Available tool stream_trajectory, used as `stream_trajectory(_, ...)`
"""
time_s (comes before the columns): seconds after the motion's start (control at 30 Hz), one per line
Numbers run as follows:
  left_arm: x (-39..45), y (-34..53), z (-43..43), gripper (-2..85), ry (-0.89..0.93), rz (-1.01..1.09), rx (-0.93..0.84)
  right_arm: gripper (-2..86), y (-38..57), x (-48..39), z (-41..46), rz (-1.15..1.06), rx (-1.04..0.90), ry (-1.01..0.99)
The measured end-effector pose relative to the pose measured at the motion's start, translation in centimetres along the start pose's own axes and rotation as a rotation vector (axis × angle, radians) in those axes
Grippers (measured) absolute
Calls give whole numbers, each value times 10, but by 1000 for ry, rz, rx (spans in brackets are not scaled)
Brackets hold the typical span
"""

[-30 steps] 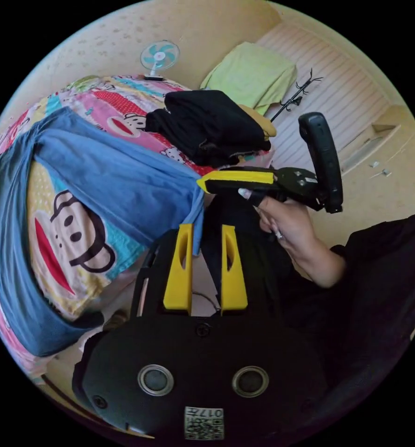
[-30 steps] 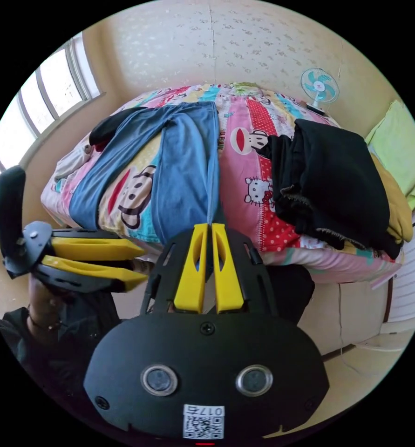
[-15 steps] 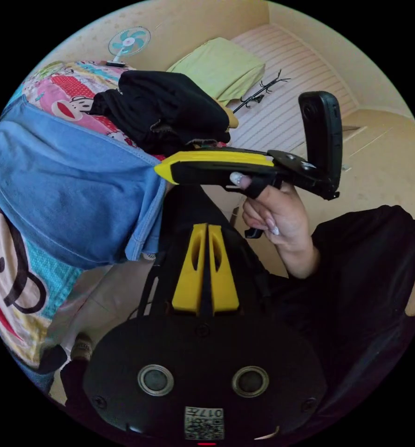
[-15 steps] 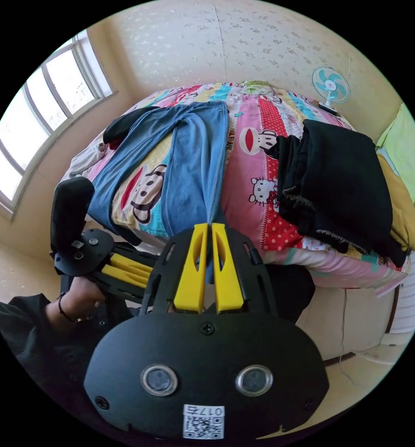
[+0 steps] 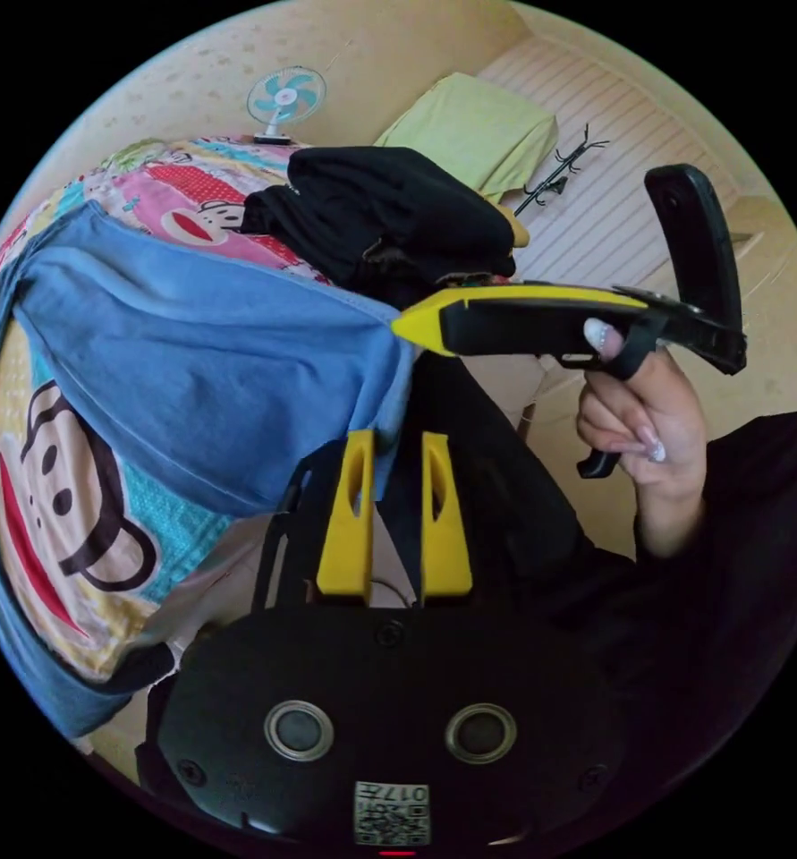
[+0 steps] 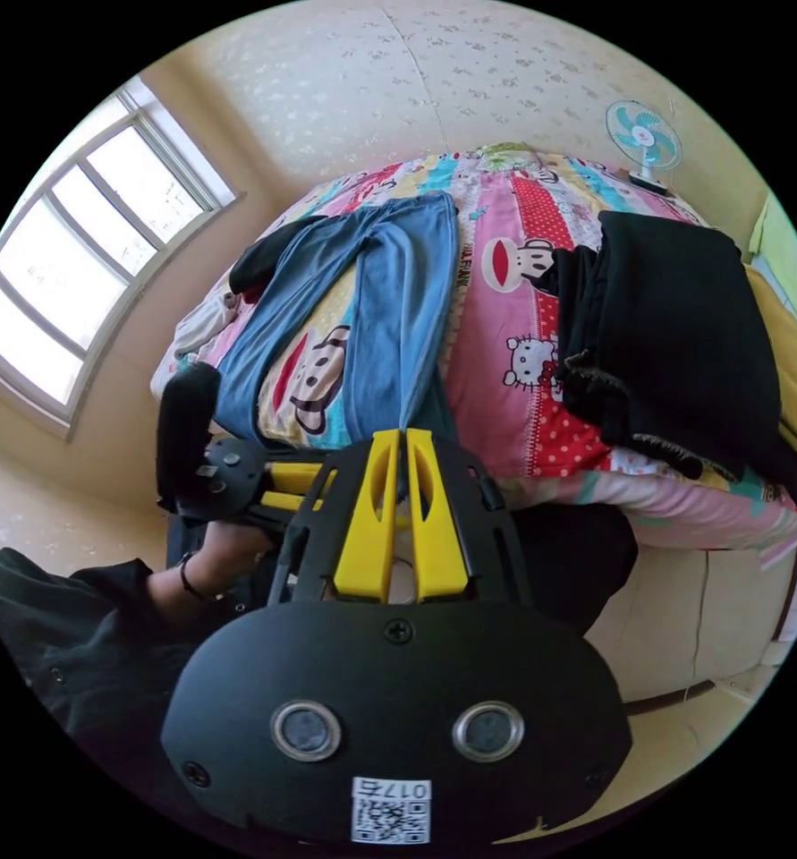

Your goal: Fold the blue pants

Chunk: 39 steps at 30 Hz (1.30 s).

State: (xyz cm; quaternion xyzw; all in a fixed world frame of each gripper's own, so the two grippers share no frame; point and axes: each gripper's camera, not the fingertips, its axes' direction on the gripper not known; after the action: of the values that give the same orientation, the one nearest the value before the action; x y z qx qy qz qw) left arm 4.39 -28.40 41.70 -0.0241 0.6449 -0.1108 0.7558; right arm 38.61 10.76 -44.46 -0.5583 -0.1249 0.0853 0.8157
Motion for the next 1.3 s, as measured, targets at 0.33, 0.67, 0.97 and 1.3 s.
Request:
stream_trajectory(0.33, 21, 22, -51, -9, 153, 17, 80, 87, -144, 43, 10, -168, 81, 62)
stream_trajectory(0.67, 7, 19, -123, -9, 185, -35, 196, 128, -391, 164, 267, 69, -99, -25)
stream_trajectory(0.97, -87, 102, -225, -9, 418, -311, 395, 17, -444, 82, 282, -104, 178, 24)
stream_trajectory(1.3, -183, 257, -353, 0, 130, -721, 621, 60, -480, -141, 399, -341, 100, -111)
